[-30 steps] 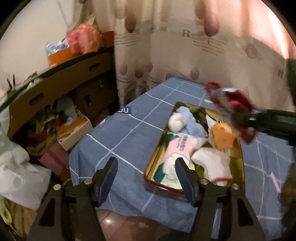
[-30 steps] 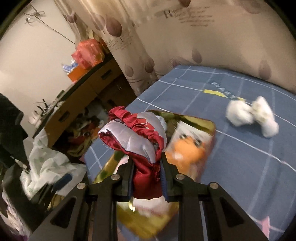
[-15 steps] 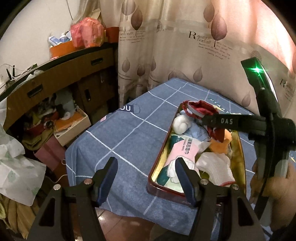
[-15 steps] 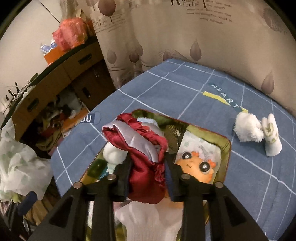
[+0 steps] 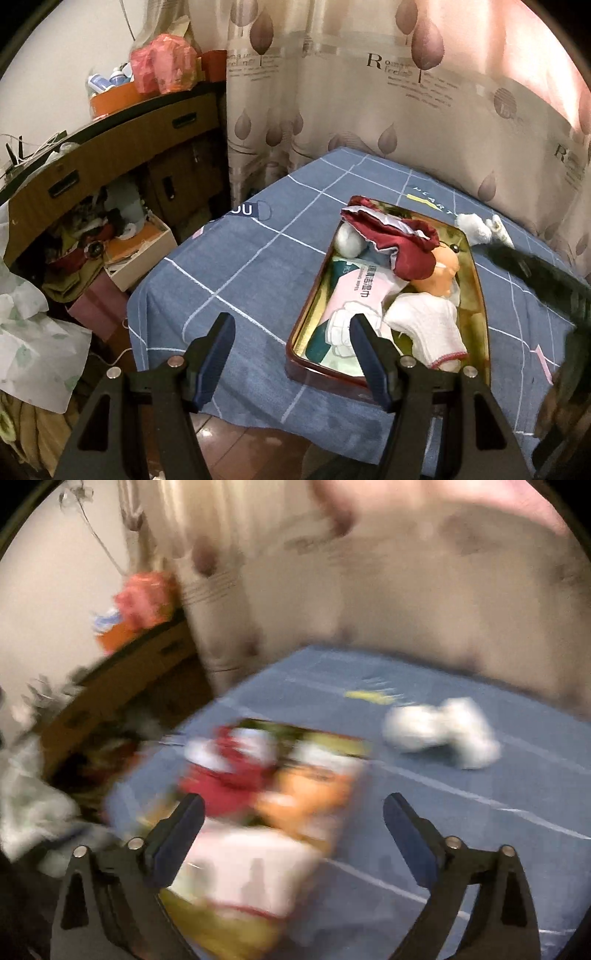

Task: Organize soft objects
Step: 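Carry the red-and-silver pouch into the tin and open the right tool, then reach and grasp the white sock with yellow print with the left tool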

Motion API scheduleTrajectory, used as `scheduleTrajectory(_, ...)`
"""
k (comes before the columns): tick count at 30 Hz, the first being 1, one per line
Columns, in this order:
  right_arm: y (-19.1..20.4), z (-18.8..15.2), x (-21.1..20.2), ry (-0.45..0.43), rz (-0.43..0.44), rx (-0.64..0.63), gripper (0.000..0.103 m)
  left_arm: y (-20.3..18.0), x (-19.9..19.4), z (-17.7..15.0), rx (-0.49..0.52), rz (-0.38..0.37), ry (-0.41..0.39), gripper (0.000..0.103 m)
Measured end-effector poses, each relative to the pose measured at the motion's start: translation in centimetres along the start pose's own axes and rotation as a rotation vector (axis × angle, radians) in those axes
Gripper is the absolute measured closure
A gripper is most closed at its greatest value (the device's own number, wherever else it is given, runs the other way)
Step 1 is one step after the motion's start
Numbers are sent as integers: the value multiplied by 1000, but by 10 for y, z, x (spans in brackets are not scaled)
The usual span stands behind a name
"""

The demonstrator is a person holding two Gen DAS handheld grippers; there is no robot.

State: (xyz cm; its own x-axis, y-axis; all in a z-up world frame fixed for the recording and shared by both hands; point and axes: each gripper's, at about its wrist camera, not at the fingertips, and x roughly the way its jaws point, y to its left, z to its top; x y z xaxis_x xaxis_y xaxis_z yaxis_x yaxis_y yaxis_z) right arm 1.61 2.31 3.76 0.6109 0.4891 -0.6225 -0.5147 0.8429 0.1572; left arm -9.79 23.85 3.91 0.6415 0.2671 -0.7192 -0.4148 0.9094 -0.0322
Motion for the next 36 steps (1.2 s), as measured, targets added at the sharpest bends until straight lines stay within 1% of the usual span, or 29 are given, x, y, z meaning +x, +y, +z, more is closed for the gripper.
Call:
scheduleTrajectory(1, -17, -11, -7, -8, -95, -30, 5, 0, -1, 0, 3, 1, -5, 37)
scheduleTrajectory(2, -31, -18, -11, -1, -164, -41, 5, 0, -2, 0, 4, -2, -9, 37)
scheduleTrajectory(3, -48, -25, -15, 13, -225, -41, 5, -1, -2, -1, 3, -7, -10, 37)
scheduleTrajectory(4, -75, -34, -21, 28, -287, -27, 5, -1, -3, -1, 2, -12, -11, 37)
scheduleTrajectory(5, -93, -40, -25, 33, -330, -18, 4, -2, -3, -1, 2, -17, -11, 37)
scheduleTrajectory(6, -114, -47, -28, 50, -394, -10, 3, -3, -4, -1, 4, -21, -14, 37)
scheduleTrajectory(8, -159, -60, -30, 117, -515, 17, 3, -6, -6, -2, 15, -30, -21, 37)
scheduleTrajectory(10, -198, -73, -35, 152, -578, 62, 3, -13, -9, -3, 38, -35, -29, 37)
scheduleTrajectory(12, -222, -83, -38, 178, -626, 99, 3, -21, -11, -5, 73, -32, -38, 37)
scheduleTrajectory(13, -239, -89, -41, 192, -629, 161, 3, -25, -11, -6, 89, -32, -42, 37)
scheduleTrajectory(14, -249, -90, -46, 185, -601, 222, 3, -30, -12, -8, 109, -33, -47, 37)
scheduleTrajectory(15, -258, -91, -53, 159, -575, 286, 3, -35, -14, -9, 131, -35, -53, 37)
scheduleTrajectory(16, -265, -93, -58, 144, -573, 330, 2, -40, -15, -10, 148, -40, -55, 37)
scheduleTrajectory(18, -271, -95, -62, 132, -568, 372, 1, -49, -18, -11, 167, -85, -41, 37)
scheduleTrajectory(22, -268, -95, -61, 131, -508, 364, 1, -63, -26, -6, 161, -213, -5, 37)
scheduleTrajectory(24, -266, -96, -60, 134, -488, 357, 1, -76, -28, -1, 155, -288, 32, 37)
scheduleTrajectory(25, -267, -93, -56, 132, -480, 358, 1, -86, -28, 3, 154, -336, 56, 37)
scheduleTrajectory(28, -267, -96, -63, 106, -456, 371, 1, -116, -24, 12, 141, -441, 118, 37)
scheduleTrajectory(30, -268, -96, -65, 90, -442, 379, 1, -143, -15, 18, 135, -518, 174, 36)
scheduleTrajectory(34, -269, -96, -73, 45, -415, 387, 1, -199, 17, 29, 107, -609, 236, 35)
scheduleTrajectory(35, -268, -96, -74, 36, -410, 388, 1, -213, 27, 32, 99, -626, 241, 35)
scheduleTrajectory(36, -268, -96, -77, 24, -405, 389, 1, -225, 36, 33, 94, -623, 245, 35)
